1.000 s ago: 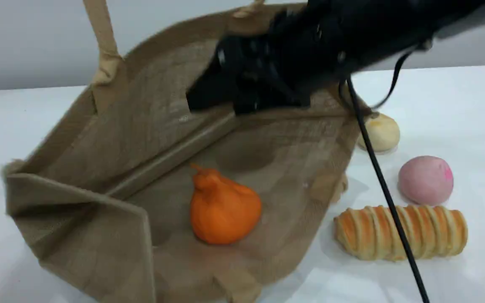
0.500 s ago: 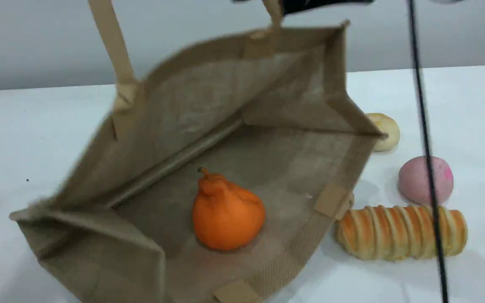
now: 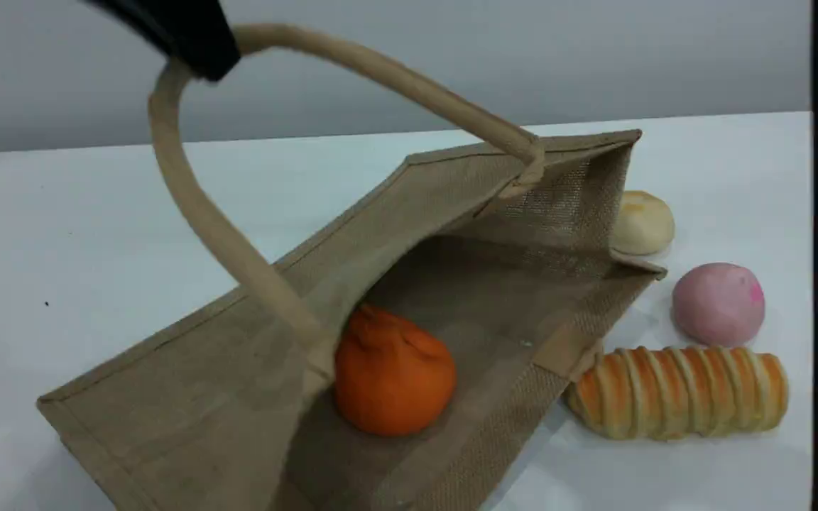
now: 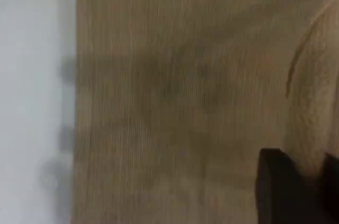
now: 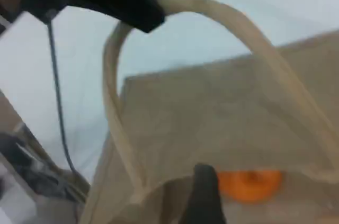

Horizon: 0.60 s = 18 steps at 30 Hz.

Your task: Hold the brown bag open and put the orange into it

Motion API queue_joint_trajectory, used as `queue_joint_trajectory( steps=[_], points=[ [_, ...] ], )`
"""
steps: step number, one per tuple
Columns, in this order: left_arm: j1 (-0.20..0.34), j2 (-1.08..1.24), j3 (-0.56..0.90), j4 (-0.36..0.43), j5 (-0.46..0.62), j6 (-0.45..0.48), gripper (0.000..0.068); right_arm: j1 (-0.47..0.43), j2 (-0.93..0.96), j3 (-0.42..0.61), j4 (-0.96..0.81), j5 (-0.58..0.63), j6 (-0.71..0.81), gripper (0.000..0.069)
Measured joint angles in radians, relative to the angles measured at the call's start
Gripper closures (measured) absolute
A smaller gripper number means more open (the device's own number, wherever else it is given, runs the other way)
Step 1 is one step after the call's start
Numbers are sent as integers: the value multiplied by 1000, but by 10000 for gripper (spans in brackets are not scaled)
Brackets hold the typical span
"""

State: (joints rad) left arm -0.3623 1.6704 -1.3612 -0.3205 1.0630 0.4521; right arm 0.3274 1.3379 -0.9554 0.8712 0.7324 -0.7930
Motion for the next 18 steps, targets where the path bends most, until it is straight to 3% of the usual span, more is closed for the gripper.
queue_joint_trajectory(
  steps=[7, 11, 14, 18],
  points=[
    [0, 3, 5, 26, 4, 12, 340, 0, -72, 0, -215, 49, 175, 180],
    [0, 3, 5, -57, -22, 15, 251, 0, -109, 0, -315, 62, 262, 180],
    [0, 3, 5, -140, -32, 79, 225, 0, -121, 0, -374, 68, 317, 180],
    [0, 3, 4, -146, 28, 118, 220, 0, -122, 0, -454, 142, 386, 180]
  ],
)
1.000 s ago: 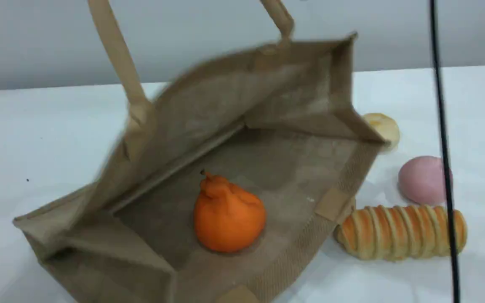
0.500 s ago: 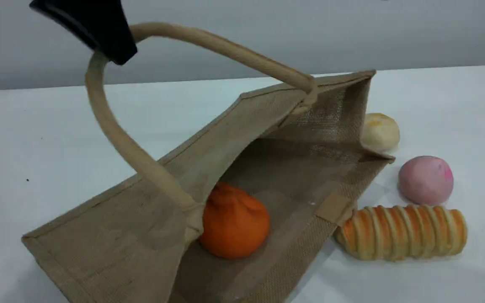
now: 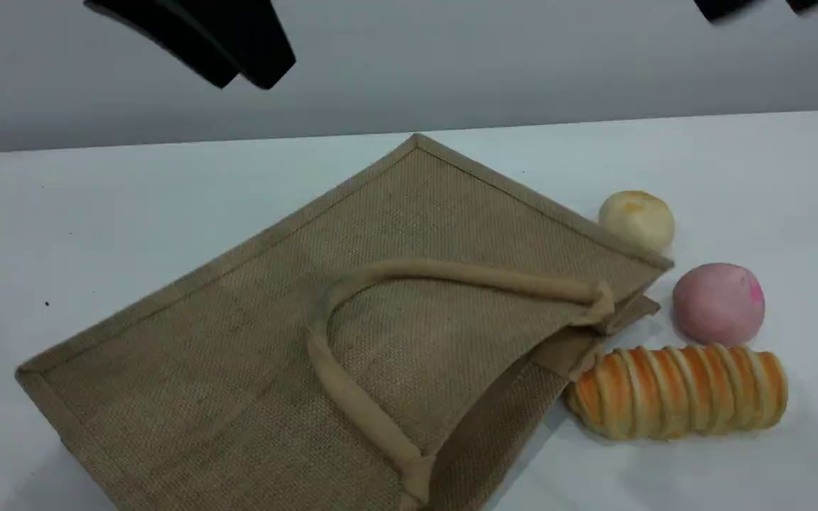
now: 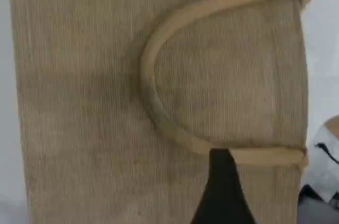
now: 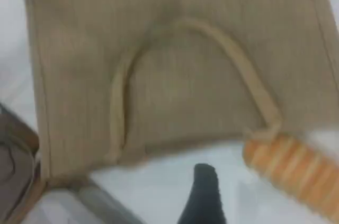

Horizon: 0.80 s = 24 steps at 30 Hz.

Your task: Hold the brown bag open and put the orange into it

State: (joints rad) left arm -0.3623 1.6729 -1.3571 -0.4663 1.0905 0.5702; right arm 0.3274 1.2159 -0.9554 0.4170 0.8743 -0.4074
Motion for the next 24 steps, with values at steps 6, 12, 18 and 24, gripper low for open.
queue_joint_trajectory(
  steps=[6, 12, 18, 24],
  points=[
    [0, -67, -1, 48, 68, -6, 218, 0, -1, 0, -144, 171, 116, 195],
    [0, -208, -1, 48, 109, -36, 218, 1, -48, 2, -175, 332, 174, 215],
    [0, -371, -1, 49, 123, -83, 218, 1, -179, 59, -176, 346, 235, 215],
    [0, -485, -1, 47, 137, -169, 218, 1, -424, 110, -178, 351, 316, 216]
  ],
)
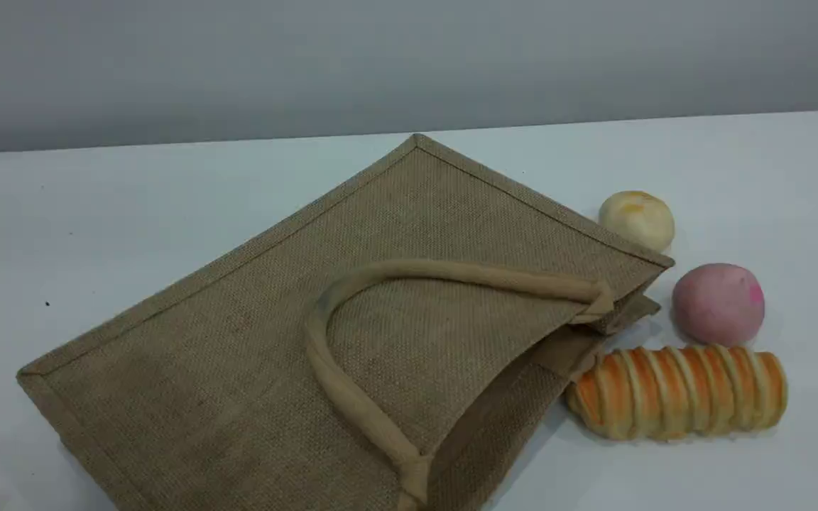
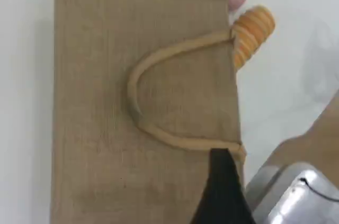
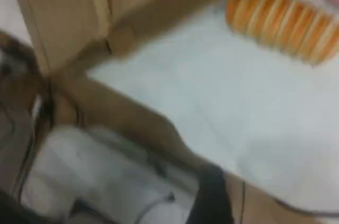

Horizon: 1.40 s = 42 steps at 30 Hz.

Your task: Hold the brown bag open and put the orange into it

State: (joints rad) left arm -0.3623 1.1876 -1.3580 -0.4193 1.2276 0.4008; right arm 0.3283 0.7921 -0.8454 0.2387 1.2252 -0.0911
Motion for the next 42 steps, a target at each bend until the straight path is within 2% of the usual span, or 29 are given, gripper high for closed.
queue_joint_trajectory(
  steps=[6, 14, 18, 21, 28, 37, 42],
  points=[
    [0, -4, 1, -1, -6, -113, 218, 0, -276, 0, -1, 2, 4, 216],
    [0, -61, 74, -31, -8, -127, 218, 0, -570, 30, -20, 2, 4, 216],
    [0, -128, 160, -29, -8, -122, 218, 0, -682, 99, -19, -11, 3, 218],
    [0, -194, 229, -28, -6, -119, 218, 0, -743, 181, -51, -75, 2, 218],
    [0, -399, 373, -16, -6, -119, 218, 0, -761, 335, -108, -146, 1, 218],
    [0, -732, 543, 102, -23, -133, 218, 0, -761, 337, -131, -164, 2, 218],
    [0, -903, 662, 220, -101, -226, 218, 0, -761, 337, -130, -162, 2, 218]
  ],
)
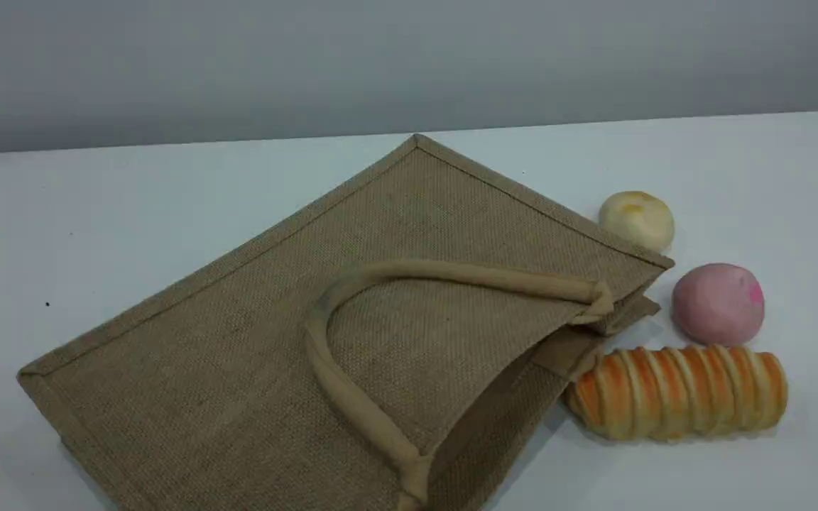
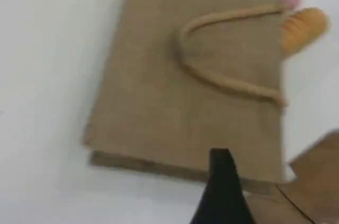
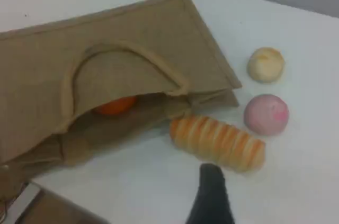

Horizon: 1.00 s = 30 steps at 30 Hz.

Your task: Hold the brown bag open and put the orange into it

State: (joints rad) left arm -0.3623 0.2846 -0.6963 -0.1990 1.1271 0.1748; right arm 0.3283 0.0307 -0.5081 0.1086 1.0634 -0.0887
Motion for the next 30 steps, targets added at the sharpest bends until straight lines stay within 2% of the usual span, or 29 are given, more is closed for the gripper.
queue_joint_trajectory(
  steps=[5, 7, 10, 17, 21, 27, 30],
  points=[
    [0, -128, 114, 158, -52, -140, 218, 0, 0, 0, 0, 0, 1, 218],
    [0, -157, 151, 193, -60, -167, 218, 0, 0, 0, 0, 1, 1, 218],
    [1, -167, 195, 199, -47, -175, 218, 0, 0, 0, 0, 1, 1, 218],
    [1, -167, 195, 199, -49, -175, 218, -8, 0, 0, 1, 2, 1, 218],
    [1, -167, 194, 199, -49, -175, 218, -98, 0, 0, 1, 2, 1, 218],
    [1, -167, 194, 199, -49, -175, 218, -282, -8, 0, 1, 2, 1, 218],
    [1, -167, 194, 199, -48, -175, 218, -320, -32, 0, 1, 3, 1, 218]
  ],
)
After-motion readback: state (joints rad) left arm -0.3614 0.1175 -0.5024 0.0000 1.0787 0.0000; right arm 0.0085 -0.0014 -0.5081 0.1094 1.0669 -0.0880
